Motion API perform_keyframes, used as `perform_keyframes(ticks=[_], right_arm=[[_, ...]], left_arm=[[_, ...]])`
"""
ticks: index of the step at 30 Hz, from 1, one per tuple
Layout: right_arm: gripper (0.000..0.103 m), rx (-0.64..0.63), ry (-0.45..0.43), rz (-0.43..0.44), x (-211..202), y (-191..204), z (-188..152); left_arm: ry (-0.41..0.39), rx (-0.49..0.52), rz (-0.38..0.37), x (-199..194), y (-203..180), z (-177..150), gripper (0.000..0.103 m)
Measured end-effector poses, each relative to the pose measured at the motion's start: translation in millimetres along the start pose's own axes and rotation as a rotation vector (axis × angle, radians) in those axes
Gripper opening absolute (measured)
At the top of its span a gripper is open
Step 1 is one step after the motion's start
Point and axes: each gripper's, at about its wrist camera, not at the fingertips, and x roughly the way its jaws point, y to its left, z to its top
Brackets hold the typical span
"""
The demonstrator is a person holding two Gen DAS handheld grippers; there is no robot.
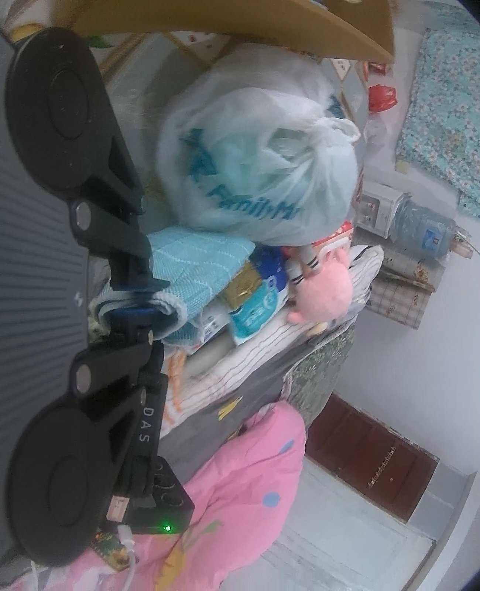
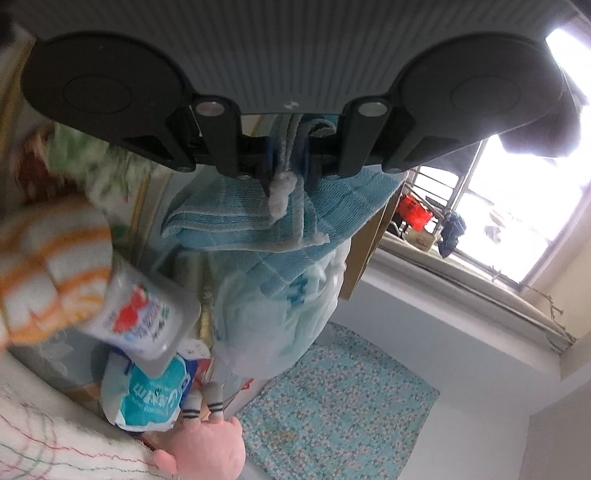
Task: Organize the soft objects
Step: 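Lift the towel with the right tool and pull it off the pile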
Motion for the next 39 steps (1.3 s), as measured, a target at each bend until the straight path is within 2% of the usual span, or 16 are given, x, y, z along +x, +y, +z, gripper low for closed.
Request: perform_keyframes(ticks=[13,23,28,31,32,39], right_arm=[[0.013,-0.191,0.118,-0.103,-23,28,-55],[0.015,-0.318,0.210,-0.154,-15,40,-78],[0.016,-0.363,0.261,-0.180,1,44,-81],[0.016,-0.394,0.275,-0.191,6,50,-80],[0.016,-0.406,0.276,-0.193,7,52,-80],[0.016,-0.606,0.311,-0.239,18,77,-87]], left_arm=[[0.047,-0.067,-0.017,-25,10,-59,0.009],[0.087,-0.141,0.039,-27,37,-89,0.010],[0.098,-0.193,0.043,-29,54,-96,0.024],[0.078,-0.214,0.037,-37,63,-97,0.036],[0.071,-0.219,0.036,-39,65,-98,0.037],[-0.010,-0.254,-0.016,-65,83,-93,0.051]])
